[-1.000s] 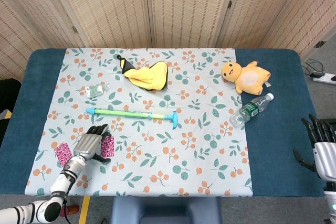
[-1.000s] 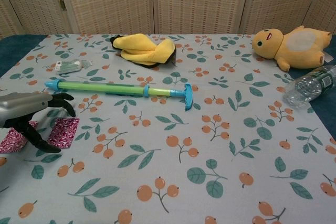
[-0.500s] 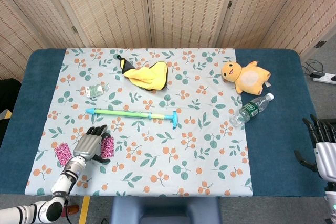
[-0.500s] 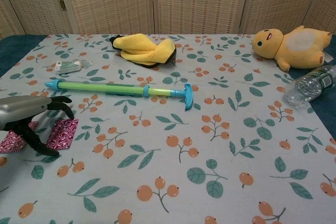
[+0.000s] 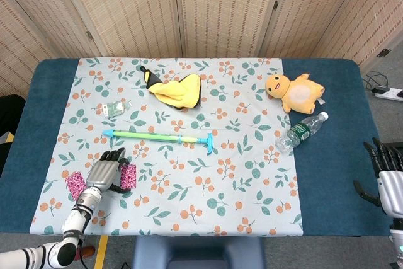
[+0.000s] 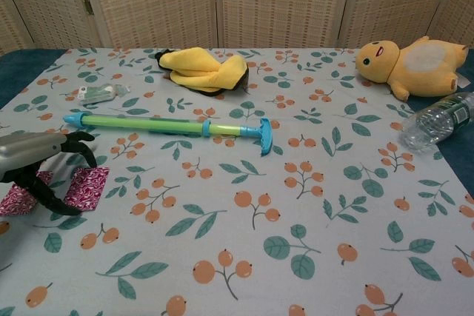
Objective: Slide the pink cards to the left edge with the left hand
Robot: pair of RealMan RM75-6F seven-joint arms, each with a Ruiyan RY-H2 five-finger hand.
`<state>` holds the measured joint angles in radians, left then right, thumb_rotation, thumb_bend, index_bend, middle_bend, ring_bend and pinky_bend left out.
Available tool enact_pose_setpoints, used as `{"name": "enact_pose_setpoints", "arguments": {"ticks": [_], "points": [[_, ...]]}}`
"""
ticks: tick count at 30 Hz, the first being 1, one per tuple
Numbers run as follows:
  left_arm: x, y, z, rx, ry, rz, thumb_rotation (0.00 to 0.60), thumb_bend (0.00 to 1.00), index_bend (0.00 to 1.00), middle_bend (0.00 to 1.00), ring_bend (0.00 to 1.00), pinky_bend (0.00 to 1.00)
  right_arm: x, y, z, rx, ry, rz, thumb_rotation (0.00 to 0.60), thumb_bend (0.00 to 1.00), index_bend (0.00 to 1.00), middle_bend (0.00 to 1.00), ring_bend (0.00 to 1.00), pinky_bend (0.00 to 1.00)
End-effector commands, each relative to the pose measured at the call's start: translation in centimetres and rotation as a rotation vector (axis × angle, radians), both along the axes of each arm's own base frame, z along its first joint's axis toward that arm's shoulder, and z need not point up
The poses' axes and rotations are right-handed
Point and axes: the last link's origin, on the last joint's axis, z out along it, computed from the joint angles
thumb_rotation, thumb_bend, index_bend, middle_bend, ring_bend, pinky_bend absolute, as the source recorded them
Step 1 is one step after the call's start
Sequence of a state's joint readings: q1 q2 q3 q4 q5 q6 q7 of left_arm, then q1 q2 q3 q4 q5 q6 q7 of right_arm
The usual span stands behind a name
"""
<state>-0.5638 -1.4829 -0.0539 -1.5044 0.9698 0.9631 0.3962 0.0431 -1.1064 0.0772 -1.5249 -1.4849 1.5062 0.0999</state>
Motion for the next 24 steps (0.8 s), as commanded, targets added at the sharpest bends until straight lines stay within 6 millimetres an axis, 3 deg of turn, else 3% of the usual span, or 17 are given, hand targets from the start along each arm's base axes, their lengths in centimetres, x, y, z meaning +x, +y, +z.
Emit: {"name": "enact_pose_setpoints", "arguments": {"ticks": [1, 9, 16, 24], "points": [[-0.1, -0.2, 0.8, 0.020, -0.013, 0.008, 0.521, 0.13, 0.32, 0.00, 0.00, 0.00, 0.0, 0.0, 0.1, -0.002, 0.001, 0.000, 0.600, 0.33, 0.00, 0.00, 0.00, 0.00], [-0.7, -0.8, 3.0, 0.057, -0.030, 0.033, 0.520, 0.13, 0.32, 0.00, 0.00, 0.00, -0.2, 0.0, 0.1, -0.003, -0.003, -0.001, 0.600, 0.33, 0.00, 0.00, 0.00, 0.00], [-3.9, -1.5, 6.4, 0.155, -0.030, 0.150, 0.520, 0.13, 0.32, 0.00, 0.00, 0.00, -0.2, -0.1, 0.5, -0.010, 0.003, 0.005, 0.600, 0.33, 0.00, 0.00, 0.00, 0.00], [-7.2, -2.8, 7.5, 0.180, -0.005, 0.269, 0.524, 0.13, 0.32, 0.00, 0.00, 0.00, 0.1, -0.6, 0.6, -0.008, 0.012, 0.016, 0.600, 0.33, 0.00, 0.00, 0.00, 0.00]]}}
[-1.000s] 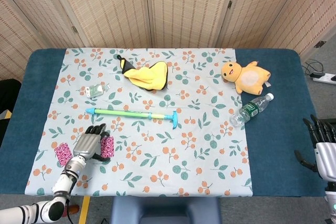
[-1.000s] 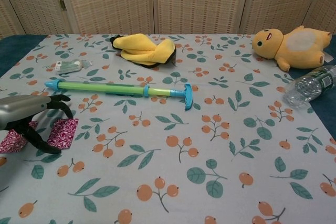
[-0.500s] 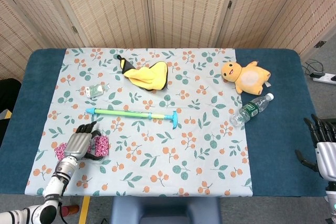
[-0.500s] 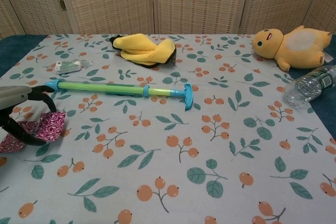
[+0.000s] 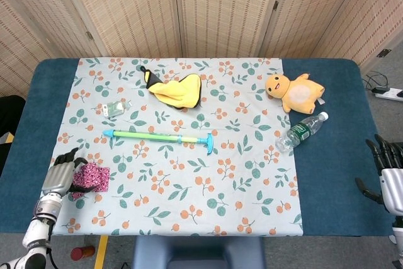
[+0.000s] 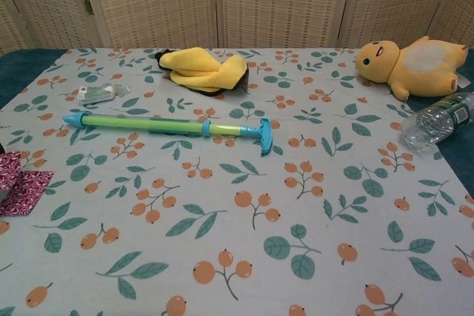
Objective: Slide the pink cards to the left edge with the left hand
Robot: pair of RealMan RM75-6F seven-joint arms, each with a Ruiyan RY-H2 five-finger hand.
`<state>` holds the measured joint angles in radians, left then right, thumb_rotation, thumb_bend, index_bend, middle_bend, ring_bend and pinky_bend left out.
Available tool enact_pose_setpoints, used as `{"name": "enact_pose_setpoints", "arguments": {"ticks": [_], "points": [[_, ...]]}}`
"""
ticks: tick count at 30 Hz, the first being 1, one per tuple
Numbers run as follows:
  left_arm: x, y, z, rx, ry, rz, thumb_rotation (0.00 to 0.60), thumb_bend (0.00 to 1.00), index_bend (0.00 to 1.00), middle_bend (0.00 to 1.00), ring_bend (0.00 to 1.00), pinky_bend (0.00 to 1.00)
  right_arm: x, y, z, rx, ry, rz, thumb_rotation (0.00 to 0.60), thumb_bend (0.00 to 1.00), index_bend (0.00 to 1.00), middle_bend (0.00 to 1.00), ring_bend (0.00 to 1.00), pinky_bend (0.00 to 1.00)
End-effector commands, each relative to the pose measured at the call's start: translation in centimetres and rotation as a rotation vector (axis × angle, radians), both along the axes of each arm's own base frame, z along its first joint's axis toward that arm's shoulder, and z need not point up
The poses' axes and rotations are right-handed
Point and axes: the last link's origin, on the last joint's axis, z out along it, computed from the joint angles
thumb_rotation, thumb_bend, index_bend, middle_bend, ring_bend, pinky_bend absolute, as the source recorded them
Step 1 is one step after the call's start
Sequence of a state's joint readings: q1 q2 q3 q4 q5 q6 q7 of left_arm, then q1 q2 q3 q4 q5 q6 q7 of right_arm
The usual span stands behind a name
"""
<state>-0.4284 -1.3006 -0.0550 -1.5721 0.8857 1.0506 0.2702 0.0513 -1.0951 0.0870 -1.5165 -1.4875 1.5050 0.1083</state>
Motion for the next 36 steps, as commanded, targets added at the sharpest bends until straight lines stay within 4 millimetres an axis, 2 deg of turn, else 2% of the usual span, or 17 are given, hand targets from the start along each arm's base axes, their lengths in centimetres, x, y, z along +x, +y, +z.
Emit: {"name": "enact_pose_setpoints", "arguments": {"ticks": [1, 17, 36], "points": [[-0.9, -0.5, 0.1, -0.001, 0.012, 0.027, 0.522, 0.13, 0.32, 0.00, 0.00, 0.00, 0.1, -0.1, 0.0, 0.000, 0.002, 0.002, 0.600, 0.33, 0.00, 0.00, 0.00, 0.00], [-2.7, -2.1, 0.2, 0.010, 0.024, 0.043, 0.523, 0.13, 0.32, 0.00, 0.00, 0.00, 0.6, -0.1, 0.1, -0.001, 0.002, 0.005, 0.600, 0.33, 0.00, 0.00, 0.00, 0.00], [-4.1, -2.2, 0.0, 0.009, 0.028, 0.075, 0.525, 0.13, 0.32, 0.00, 0.00, 0.00, 1.0, 0.2, -0.1, 0.001, 0.005, 0.008, 0.600, 0.33, 0.00, 0.00, 0.00, 0.00]]}}
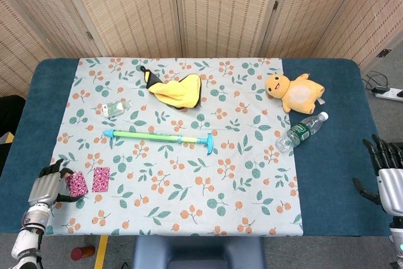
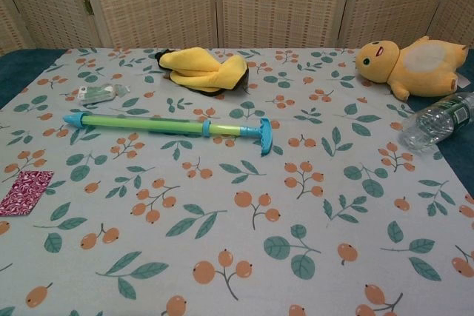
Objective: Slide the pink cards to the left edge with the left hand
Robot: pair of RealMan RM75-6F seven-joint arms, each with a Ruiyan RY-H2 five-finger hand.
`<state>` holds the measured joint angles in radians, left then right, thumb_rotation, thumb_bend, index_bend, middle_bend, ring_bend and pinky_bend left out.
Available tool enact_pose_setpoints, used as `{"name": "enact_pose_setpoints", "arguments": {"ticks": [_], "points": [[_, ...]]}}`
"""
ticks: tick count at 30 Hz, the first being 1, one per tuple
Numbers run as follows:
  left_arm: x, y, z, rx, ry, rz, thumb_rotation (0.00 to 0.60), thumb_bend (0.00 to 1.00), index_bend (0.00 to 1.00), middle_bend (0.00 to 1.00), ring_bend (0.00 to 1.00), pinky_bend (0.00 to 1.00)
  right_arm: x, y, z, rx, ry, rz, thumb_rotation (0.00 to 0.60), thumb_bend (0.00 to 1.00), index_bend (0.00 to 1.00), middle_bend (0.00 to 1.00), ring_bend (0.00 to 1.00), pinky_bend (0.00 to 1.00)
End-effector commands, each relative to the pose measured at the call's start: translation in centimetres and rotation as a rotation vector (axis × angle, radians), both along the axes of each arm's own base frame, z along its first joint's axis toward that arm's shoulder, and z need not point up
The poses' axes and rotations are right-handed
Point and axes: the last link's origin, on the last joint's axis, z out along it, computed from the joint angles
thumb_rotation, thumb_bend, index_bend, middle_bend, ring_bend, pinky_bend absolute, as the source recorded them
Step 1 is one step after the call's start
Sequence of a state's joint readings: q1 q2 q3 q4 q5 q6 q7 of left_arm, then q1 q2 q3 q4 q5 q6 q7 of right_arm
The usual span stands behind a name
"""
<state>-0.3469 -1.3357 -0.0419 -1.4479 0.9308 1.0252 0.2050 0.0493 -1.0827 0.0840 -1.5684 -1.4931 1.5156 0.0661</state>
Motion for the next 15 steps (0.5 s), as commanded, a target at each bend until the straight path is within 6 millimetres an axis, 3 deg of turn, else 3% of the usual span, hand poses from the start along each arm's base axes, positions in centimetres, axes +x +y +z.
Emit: {"name": "enact_pose_setpoints", "arguments": {"ticks": [1, 15], "points": [[-0.13, -0.01, 0.02, -0.001, 0.000, 0.005, 0.525, 0.13, 0.32, 0.00, 0.00, 0.00, 0.04, -0.01, -0.01, 0.000, 0.001, 0.001, 0.600, 0.33, 0.00, 0.00, 0.00, 0.00], [-0.48, -0.29, 0.18, 0.003, -0.004, 0.020, 0.522, 0.13, 0.29, 0.00, 0.00, 0.00, 0.07, -0.11, -0.07, 0.003, 0.000, 0.000, 0.600, 0.33, 0.00, 0.00, 0.00, 0.00]]}}
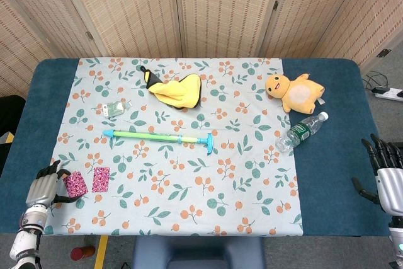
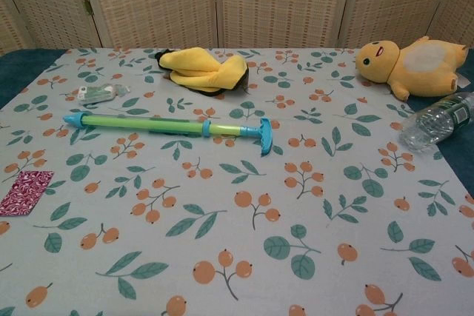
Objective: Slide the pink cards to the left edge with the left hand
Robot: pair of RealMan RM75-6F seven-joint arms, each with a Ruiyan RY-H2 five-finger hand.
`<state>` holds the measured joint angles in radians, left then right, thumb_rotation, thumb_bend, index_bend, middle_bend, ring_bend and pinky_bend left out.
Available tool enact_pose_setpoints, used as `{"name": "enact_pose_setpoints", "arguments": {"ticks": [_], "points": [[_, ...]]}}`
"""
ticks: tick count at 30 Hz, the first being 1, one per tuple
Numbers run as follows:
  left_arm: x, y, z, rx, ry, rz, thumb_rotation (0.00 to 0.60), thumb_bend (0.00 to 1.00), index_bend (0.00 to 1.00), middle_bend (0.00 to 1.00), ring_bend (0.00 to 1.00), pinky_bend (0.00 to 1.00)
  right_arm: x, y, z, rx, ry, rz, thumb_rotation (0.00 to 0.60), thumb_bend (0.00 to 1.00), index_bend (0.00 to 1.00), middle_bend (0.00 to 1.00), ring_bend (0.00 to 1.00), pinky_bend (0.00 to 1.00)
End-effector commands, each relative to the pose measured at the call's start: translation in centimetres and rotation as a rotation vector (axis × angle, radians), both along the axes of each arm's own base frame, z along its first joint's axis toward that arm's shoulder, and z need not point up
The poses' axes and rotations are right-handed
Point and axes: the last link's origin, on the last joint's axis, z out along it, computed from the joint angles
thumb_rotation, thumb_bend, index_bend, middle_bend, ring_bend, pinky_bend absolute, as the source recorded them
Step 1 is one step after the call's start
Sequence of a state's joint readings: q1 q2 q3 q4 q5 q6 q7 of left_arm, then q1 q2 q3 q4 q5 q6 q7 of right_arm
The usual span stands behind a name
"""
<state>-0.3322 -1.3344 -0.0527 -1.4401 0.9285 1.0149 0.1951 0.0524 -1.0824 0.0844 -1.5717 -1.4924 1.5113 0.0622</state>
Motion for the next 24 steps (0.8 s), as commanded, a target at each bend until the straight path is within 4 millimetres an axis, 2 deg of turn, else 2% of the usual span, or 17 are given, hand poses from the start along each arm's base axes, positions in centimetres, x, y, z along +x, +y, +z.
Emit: {"name": "enact_pose_setpoints", "arguments": {"ticks": [1, 9, 16, 20, 24], "points": [[0.0, -0.1, 0.0, -0.009, 0.004, 0.000, 0.521, 0.13, 0.28, 0.00, 0.00, 0.00, 0.0, 0.0, 0.0, 0.000, -0.001, -0.001, 0.600, 0.33, 0.00, 0.00, 0.00, 0.00], [0.8, 0.0, -0.1, -0.011, -0.017, -0.016, 0.525, 0.13, 0.24, 0.00, 0.00, 0.00, -0.1, 0.1, 0.1, -0.004, -0.002, -0.003, 0.600, 0.33, 0.00, 0.00, 0.00, 0.00], [3.2, 0.7, -0.8, -0.091, -0.015, -0.144, 0.525, 0.13, 0.20, 0.00, 0.00, 0.00, -0.2, 0.1, 0.1, -0.006, -0.003, -0.002, 0.600, 0.33, 0.00, 0.00, 0.00, 0.00], [4.2, 1.6, -1.5, -0.152, 0.024, -0.212, 0.589, 0.12, 0.17, 0.00, 0.00, 0.00, -0.3, 0.2, 0.2, -0.009, -0.004, -0.007, 0.600, 0.33, 0.00, 0.00, 0.00, 0.00], [4.6, 2.2, -1.8, -0.190, 0.057, -0.250, 0.596, 0.12, 0.16, 0.00, 0.00, 0.00, -0.4, 0.3, 0.2, -0.012, -0.003, -0.013, 0.600, 0.33, 0.00, 0.00, 0.00, 0.00]]}}
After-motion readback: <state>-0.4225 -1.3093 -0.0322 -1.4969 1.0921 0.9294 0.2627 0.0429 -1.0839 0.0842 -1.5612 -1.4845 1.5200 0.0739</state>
